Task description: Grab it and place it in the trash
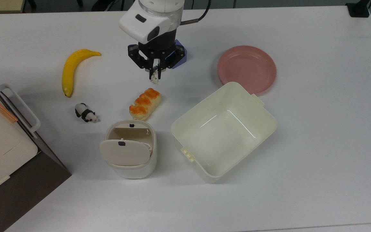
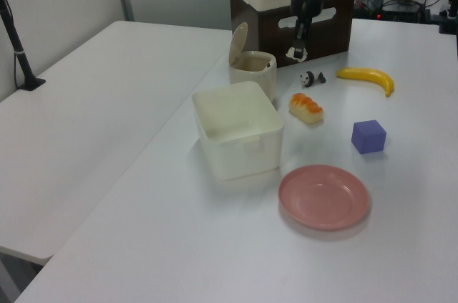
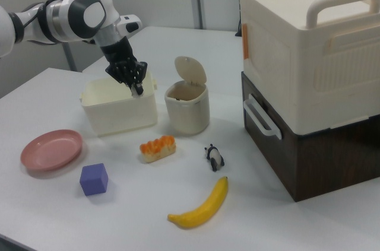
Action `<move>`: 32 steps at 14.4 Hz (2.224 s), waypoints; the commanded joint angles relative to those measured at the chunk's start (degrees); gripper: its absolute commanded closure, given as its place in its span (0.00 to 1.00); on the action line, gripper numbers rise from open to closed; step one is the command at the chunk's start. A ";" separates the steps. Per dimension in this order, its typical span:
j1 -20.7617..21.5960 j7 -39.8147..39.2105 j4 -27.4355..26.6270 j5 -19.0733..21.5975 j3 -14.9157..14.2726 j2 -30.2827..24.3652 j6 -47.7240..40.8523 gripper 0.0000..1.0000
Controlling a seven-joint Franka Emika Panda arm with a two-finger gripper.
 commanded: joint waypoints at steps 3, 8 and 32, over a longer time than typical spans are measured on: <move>-2.62 2.30 0.24 0.64 -0.39 2.38 9.53 0.85; -3.76 5.21 0.51 -0.59 -0.57 6.42 20.43 0.85; -5.00 4.16 4.46 -4.47 0.92 5.56 3.16 0.00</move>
